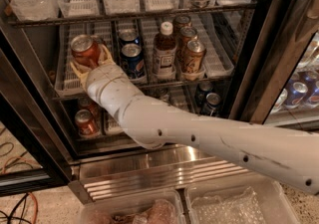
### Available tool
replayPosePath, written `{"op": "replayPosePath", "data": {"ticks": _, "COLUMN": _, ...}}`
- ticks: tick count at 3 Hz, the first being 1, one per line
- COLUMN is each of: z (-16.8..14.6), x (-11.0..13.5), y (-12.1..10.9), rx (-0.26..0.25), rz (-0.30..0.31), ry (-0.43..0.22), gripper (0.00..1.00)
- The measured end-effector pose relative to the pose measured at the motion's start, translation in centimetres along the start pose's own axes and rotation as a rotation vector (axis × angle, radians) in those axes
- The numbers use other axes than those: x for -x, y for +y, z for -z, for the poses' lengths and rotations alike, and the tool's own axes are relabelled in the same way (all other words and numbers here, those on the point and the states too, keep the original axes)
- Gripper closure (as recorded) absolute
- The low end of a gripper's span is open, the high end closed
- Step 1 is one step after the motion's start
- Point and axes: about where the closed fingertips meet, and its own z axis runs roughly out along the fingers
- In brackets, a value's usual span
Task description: Pick coke can from middle shelf of fridge
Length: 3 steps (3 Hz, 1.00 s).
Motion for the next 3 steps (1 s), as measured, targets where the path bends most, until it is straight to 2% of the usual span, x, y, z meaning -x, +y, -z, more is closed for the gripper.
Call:
{"op": "replayPosePath", "data": {"ticks": 1, "z": 3.3, "x": -0.3, "y": 0.2, "rx": 0.071, "rz": 0.031, "ry": 0.063, "gripper": 1.00}}
{"op": "replayPosePath", "data": {"ticks": 2, "z": 7.0, "x": -1.6, "y": -0.1, "rx": 0.101, "rz": 0.036, "ry": 0.152, "gripper": 1.00}}
{"op": "replayPosePath", "data": {"ticks": 3, "z": 8.3, "x": -2.1, "y": -0.1, "rx": 0.112, "rz": 0.037, "ry": 0.190, "gripper": 1.00}}
